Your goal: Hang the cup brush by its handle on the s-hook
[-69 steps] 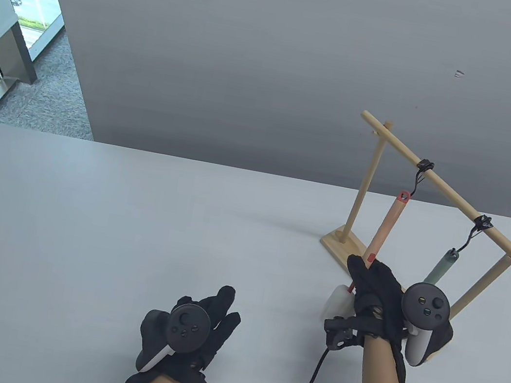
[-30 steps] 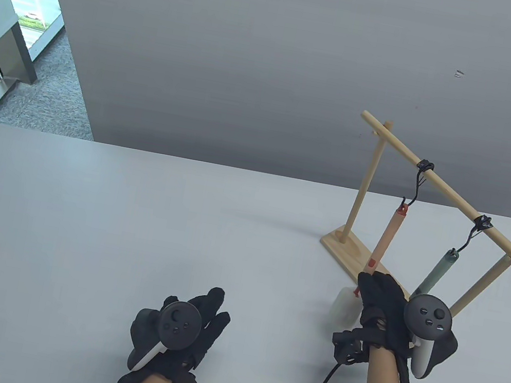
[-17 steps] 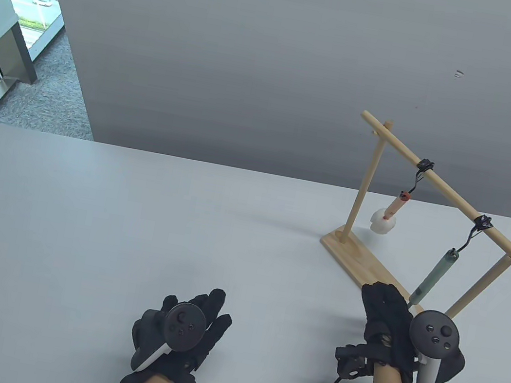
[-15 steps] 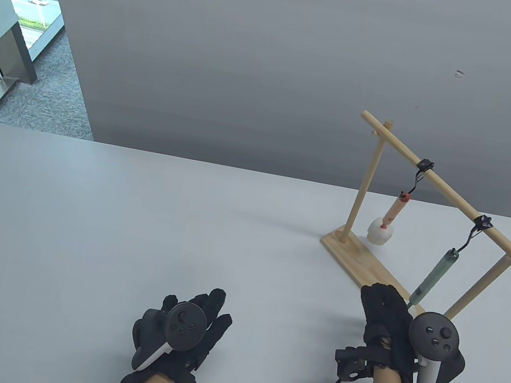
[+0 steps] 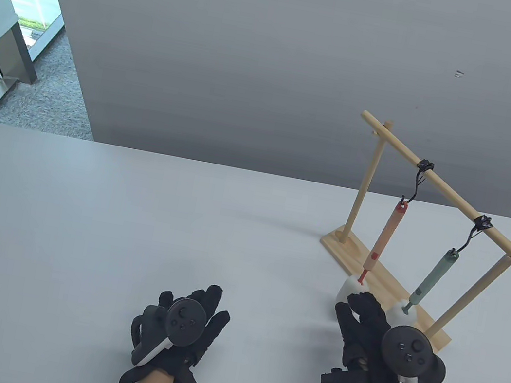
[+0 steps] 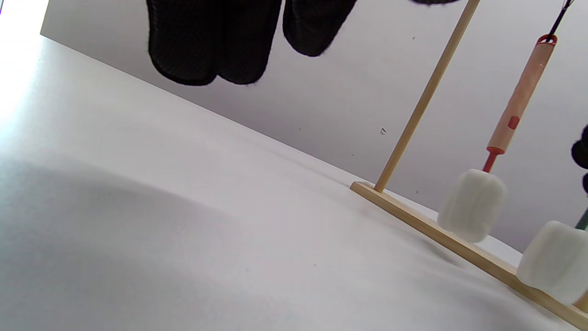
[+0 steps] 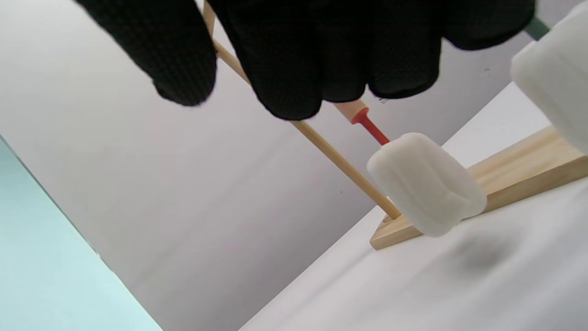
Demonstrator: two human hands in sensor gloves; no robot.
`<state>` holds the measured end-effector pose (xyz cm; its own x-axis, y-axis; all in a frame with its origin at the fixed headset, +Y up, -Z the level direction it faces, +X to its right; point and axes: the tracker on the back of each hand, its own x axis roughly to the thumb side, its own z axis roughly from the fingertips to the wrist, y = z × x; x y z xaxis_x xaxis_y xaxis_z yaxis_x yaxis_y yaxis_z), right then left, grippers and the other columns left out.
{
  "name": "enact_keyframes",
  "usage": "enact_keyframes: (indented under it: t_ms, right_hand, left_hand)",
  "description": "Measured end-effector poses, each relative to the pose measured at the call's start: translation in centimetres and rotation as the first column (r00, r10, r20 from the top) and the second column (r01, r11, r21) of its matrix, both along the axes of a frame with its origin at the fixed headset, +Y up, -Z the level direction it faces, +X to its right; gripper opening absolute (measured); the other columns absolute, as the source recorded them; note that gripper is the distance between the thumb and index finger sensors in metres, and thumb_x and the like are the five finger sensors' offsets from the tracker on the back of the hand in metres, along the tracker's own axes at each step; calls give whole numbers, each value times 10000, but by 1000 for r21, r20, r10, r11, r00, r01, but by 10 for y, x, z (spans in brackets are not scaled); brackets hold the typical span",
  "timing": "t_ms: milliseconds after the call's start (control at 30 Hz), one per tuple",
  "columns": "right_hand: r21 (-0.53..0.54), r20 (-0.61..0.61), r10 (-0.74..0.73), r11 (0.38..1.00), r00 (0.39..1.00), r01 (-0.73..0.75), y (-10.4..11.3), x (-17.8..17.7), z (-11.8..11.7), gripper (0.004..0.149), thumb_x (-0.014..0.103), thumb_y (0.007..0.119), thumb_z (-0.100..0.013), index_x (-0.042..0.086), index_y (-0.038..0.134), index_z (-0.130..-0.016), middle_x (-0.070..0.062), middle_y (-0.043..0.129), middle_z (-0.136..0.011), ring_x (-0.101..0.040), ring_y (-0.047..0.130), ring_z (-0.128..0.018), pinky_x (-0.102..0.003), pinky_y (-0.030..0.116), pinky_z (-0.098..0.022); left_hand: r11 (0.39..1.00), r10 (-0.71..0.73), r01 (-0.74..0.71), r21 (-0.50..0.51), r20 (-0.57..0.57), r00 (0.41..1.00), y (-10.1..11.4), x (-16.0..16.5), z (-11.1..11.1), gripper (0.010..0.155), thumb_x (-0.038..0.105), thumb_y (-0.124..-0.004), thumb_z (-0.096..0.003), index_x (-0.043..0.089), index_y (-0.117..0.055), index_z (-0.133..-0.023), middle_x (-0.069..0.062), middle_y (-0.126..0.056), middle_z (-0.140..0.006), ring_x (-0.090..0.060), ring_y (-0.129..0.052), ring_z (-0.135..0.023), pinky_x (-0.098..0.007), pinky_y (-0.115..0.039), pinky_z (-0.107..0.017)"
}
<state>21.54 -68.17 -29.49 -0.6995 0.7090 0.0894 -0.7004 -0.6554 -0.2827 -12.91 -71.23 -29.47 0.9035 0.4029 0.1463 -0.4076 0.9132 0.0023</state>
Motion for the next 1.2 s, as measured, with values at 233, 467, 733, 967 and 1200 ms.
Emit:
enact_keyframes:
  t_ms: [233,467,733,967,1200]
  right_hand:
    - [106,-11,366,926,930,-363,-4,-28,18,616,394,725,-533,-58,707,-950,-338,586,-1012,-614,595,-889,-739,339,-597]
    - [165,-189,518,854,834,-494,-27,-42,24,721,472,702,-518,39,543,-1071,-327,383,-1091,-606,397,-987,-766,228,-602]
    - [145,-263,579,814,772,-562,-37,-46,24,771,522,664,-509,108,408,-1107,-274,199,-1115,-571,203,-1022,-772,130,-593]
    - [122,-270,586,808,764,-577,-37,-47,25,787,548,637,-508,126,363,-1113,-254,132,-1114,-551,129,-1022,-769,93,-587]
    - [111,-271,579,812,769,-572,-37,-45,25,790,553,631,-509,130,350,-1114,-252,112,-1110,-546,106,-1018,-768,83,-584]
  left_hand:
    - [997,-75,74,23,19,997,0,6,1,683,610,-557,-438,279,-619,-1033,-164,-741,-1058,-426,-816,-929,-696,-430,-706]
    - [989,-146,145,29,40,989,-4,14,2,696,615,-556,-437,291,-567,-1052,-175,-633,-1113,-443,-717,-998,-706,-403,-706]
    - [968,-251,250,23,102,963,-9,25,4,765,665,-532,-425,322,-375,-1091,-175,-368,-1190,-496,-432,-1100,-729,-304,-707]
    - [947,-315,321,-13,163,935,-16,32,5,821,721,-471,-409,328,-256,-1097,-179,-227,-1199,-512,-288,-1113,-737,-242,-698]
    - [939,-331,343,-26,201,922,-18,35,6,843,736,-450,-404,328,-183,-1092,-182,-144,-1192,-513,-214,-1113,-742,-206,-692]
